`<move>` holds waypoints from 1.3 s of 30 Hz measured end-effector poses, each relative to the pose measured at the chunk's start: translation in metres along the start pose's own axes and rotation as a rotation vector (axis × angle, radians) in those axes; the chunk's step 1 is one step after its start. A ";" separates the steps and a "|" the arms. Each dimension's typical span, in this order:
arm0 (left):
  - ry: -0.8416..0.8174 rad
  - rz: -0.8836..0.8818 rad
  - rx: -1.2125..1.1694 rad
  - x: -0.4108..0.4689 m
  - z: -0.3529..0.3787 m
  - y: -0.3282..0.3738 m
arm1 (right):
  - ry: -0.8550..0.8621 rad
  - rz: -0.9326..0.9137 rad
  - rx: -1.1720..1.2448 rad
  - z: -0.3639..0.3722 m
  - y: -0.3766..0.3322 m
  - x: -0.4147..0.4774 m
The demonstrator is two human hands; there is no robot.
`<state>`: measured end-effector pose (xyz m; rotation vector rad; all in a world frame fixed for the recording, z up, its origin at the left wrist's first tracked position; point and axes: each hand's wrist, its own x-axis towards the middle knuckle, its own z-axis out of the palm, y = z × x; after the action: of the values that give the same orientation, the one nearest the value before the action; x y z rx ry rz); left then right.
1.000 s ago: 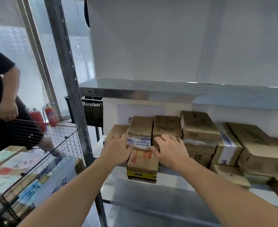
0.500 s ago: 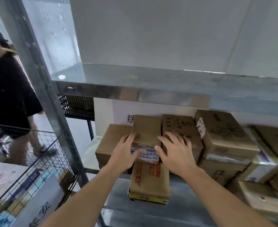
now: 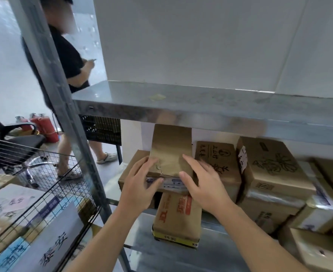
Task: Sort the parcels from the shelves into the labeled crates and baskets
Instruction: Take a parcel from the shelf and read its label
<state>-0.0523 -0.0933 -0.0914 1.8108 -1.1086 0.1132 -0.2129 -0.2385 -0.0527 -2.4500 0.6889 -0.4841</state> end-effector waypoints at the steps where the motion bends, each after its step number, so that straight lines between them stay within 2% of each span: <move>1: 0.017 0.016 -0.016 -0.004 -0.003 0.008 | 0.007 -0.019 0.091 0.000 -0.003 -0.002; 4: 0.064 0.037 -0.085 -0.015 -0.011 0.035 | 0.100 -0.044 0.302 0.002 -0.010 -0.011; 7: 0.101 -0.057 -0.441 -0.028 -0.014 0.058 | 0.166 -0.042 0.413 0.002 -0.015 -0.024; 10: 0.202 -0.177 -0.598 -0.039 -0.013 0.072 | 0.170 -0.037 0.484 0.002 -0.012 -0.038; 12: 0.231 -0.304 -0.588 -0.047 -0.010 0.073 | 0.149 -0.029 0.539 0.001 -0.008 -0.048; 14: 0.177 -0.397 -0.536 -0.056 -0.008 0.074 | 0.115 -0.032 0.580 0.001 -0.005 -0.059; 17: 0.064 -0.518 -0.758 -0.073 -0.005 0.077 | 0.008 -0.013 0.587 0.003 -0.001 -0.076; 19: 0.065 -0.551 -0.851 -0.084 -0.005 0.083 | -0.055 0.009 0.565 0.004 0.001 -0.084; 22: 0.123 -0.472 -0.625 -0.101 -0.002 0.095 | -0.087 0.042 0.518 0.005 0.002 -0.092; 27: 0.109 -0.359 -0.320 -0.119 0.006 0.107 | -0.117 -0.002 0.722 0.011 -0.003 -0.106; 31: 0.184 -0.354 -0.589 -0.120 0.004 0.127 | 0.013 -0.085 0.952 0.003 -0.004 -0.115; 32: 0.218 -0.360 -0.594 -0.119 0.004 0.128 | 0.008 -0.062 1.050 0.002 -0.002 -0.116; 34: 0.229 -0.396 -0.509 -0.117 0.004 0.126 | -0.035 0.013 1.224 -0.001 -0.001 -0.118; 36: 0.172 -0.454 -0.474 -0.120 0.005 0.121 | -0.082 0.061 1.302 0.000 0.002 -0.119; 39: 0.109 -0.532 -0.716 -0.127 0.007 0.121 | -0.188 0.096 1.382 0.002 0.009 -0.119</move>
<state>-0.2159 -0.0324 -0.0776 1.3572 -0.4613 -0.4441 -0.3111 -0.1771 -0.0818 -1.1250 0.2096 -0.4467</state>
